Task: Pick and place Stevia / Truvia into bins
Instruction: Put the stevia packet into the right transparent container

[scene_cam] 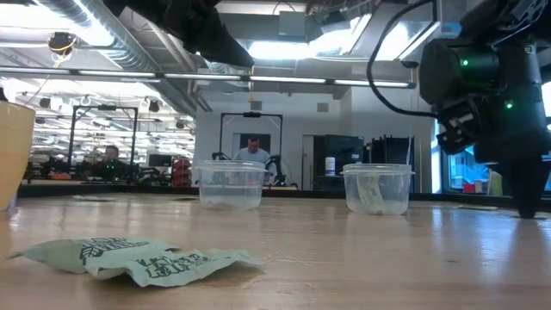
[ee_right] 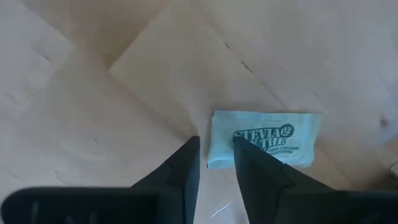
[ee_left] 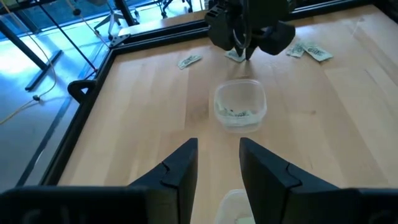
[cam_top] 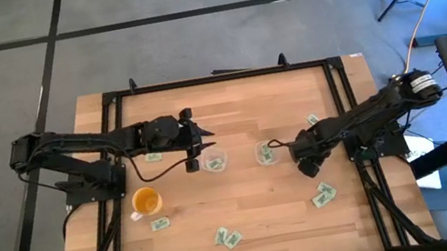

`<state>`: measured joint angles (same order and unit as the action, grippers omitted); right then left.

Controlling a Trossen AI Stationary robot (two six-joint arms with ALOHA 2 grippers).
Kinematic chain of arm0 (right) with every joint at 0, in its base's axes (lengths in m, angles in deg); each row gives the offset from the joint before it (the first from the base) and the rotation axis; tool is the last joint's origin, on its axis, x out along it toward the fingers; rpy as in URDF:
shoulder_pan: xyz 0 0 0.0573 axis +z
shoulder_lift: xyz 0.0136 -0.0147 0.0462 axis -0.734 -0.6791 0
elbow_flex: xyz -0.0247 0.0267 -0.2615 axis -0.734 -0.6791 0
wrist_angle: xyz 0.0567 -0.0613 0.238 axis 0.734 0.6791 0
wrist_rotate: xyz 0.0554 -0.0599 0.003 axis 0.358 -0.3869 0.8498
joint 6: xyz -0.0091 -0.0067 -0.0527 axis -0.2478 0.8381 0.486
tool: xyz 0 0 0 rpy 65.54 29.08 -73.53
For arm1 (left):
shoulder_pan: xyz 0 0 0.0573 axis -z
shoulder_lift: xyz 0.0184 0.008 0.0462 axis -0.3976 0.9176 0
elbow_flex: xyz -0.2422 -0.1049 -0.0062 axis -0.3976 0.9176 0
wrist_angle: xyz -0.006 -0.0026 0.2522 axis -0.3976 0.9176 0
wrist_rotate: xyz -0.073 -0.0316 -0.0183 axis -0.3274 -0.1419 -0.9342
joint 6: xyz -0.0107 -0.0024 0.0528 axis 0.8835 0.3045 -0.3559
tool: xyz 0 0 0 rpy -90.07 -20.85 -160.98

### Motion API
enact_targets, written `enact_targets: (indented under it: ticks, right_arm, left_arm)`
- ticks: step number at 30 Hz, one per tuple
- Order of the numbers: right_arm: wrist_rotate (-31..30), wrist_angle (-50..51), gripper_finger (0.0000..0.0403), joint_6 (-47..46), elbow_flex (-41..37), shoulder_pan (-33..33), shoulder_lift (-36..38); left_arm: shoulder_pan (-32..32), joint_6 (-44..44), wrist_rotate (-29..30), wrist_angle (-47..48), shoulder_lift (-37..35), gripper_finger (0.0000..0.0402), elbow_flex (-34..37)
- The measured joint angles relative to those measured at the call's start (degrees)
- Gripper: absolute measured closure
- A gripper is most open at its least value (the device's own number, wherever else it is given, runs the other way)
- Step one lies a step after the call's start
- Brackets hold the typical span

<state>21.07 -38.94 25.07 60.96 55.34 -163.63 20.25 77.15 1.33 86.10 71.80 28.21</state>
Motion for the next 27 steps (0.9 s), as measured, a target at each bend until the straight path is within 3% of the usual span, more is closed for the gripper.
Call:
enact_targets:
  ticks: [7, 20, 27]
  right_arm:
    - [-0.1, -0.4, 0.0314, 0.2, 0.3, 0.0, -1.9]
    - [-0.1, -0.5, 0.0395, 0.4, 0.2, 0.0, -2.2]
    - [-2.7, 3.4, 0.0397, 3.8, 4.3, -0.1, -0.8]
  left_arm:
    - [0.0, 0.0, 0.0, 0.3, 0.0, 0.0288, 0.0]
    - [0.0, 0.0, 0.0, 1.9, 0.0, 0.0288, 0.0]
    - [0.0, 0.4, 0.9, 1.9, -0.1, 0.0288, 0.0]
